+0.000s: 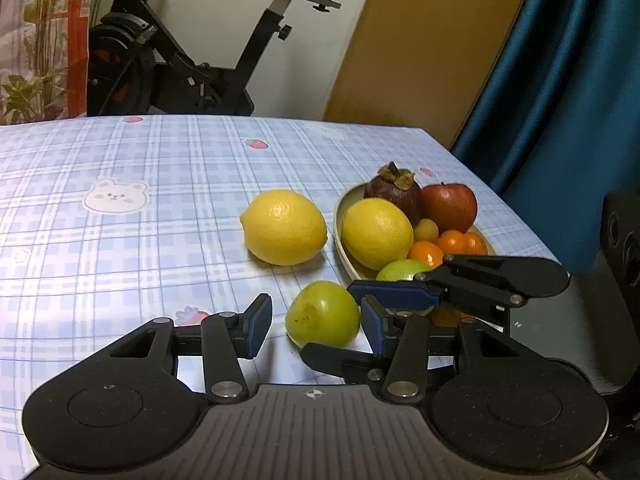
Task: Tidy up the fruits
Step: 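Move the left tool to the green apple and close around it, then lift the green apple onto the plate and release it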
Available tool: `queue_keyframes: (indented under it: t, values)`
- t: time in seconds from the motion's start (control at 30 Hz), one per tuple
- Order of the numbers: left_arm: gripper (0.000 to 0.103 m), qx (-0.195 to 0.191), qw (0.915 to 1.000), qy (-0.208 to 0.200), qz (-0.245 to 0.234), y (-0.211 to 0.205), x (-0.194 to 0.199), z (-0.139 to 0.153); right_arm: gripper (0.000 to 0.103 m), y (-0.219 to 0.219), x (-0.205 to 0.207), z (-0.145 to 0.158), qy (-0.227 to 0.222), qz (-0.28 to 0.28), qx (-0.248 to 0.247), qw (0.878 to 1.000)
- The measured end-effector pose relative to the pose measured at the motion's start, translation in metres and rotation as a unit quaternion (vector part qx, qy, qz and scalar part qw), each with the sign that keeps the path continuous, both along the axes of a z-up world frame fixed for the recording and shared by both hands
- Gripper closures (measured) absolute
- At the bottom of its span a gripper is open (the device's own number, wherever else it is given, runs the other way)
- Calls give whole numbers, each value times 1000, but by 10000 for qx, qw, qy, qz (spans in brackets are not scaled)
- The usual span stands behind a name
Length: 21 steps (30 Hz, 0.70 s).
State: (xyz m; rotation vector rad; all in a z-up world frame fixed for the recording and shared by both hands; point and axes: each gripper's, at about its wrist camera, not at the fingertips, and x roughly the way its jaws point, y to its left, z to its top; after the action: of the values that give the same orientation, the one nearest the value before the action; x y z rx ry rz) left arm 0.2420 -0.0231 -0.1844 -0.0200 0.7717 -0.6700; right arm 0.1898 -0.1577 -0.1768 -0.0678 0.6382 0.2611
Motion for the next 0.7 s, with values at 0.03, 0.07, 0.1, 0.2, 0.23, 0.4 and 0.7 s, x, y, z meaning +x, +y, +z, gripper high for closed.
queue_keyframes:
  t: [0.03, 0.07, 0.1, 0.2, 0.23, 0.4, 0.7]
  values:
    - [51, -8, 10000, 2, 13, 0, 0, -1, 48, 1, 0, 0, 2, 2, -16, 10000]
    - [51, -11, 10000, 9, 31, 0, 1, -2, 48, 1, 0, -1, -5, 1, -41, 10000]
    - [50, 7, 10000, 2, 74, 0, 1, -4, 48, 1, 1, -1, -9, -6, -38, 10000]
    - [48, -108, 9998, 26, 141, 6, 3, -6, 48, 1, 2, -2, 28, -12, -10, 10000]
    - [48, -122, 9998, 15, 167, 8, 4, -5, 48, 1, 3, -3, 51, -13, -18, 10000]
    - [47, -238, 9991, 21, 340, 21, 8, -4, 49, 1, 5, -5, 18, -87, 1, 10000]
    - [47, -408, 9987, 180, 244, 20, 9, -7, 54, 2, 8, -5, -106, -168, 95, 9998]
